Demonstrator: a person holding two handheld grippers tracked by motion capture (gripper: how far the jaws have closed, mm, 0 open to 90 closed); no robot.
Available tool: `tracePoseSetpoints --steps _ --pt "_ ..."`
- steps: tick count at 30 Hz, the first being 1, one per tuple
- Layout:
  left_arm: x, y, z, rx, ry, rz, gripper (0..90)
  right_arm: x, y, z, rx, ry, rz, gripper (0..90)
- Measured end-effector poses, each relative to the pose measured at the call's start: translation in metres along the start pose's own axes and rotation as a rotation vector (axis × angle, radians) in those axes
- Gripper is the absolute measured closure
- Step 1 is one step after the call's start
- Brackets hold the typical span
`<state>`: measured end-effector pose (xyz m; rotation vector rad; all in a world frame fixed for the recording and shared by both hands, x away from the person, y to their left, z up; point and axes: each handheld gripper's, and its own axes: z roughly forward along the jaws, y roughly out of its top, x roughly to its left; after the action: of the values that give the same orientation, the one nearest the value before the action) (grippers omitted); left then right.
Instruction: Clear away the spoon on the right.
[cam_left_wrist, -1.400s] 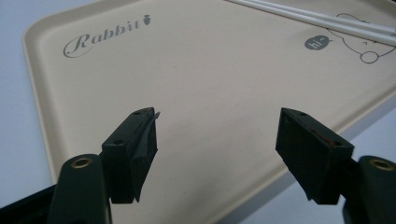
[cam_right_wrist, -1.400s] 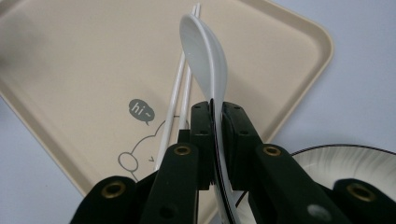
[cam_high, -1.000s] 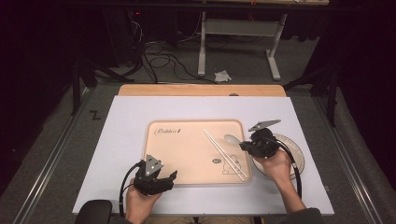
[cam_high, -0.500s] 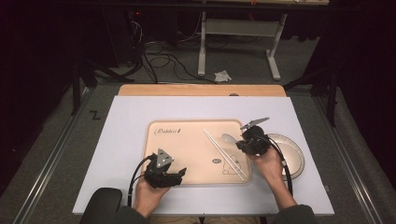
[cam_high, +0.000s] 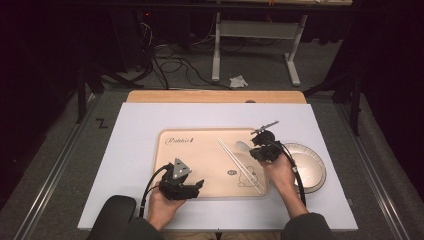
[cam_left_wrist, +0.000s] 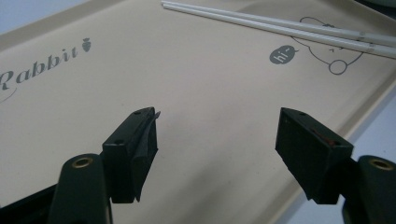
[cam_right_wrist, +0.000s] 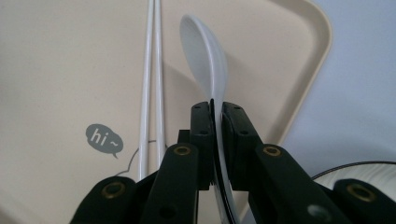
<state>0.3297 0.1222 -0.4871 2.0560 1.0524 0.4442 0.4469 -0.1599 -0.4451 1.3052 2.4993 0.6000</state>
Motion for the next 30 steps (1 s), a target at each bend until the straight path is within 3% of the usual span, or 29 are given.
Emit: tracePoseSetpoints --steps 6,10,30 --pt "0.0 -0.002 -0.002 -0.016 -0.002 -0.018 29.7 0.0 0.006 0.015 0.031 -0.02 0.01 85.1" --pt "-0.003 -0.004 -0.005 -0.012 0.005 0.01 29.6 0.002 0.008 0.024 0.055 -0.032 0.006 85.1" --pt "0.001 -0.02 -0.023 -0.024 0.078 -0.054 29.8 0.0 0.03 0.05 0.086 -0.01 0.013 85.1"
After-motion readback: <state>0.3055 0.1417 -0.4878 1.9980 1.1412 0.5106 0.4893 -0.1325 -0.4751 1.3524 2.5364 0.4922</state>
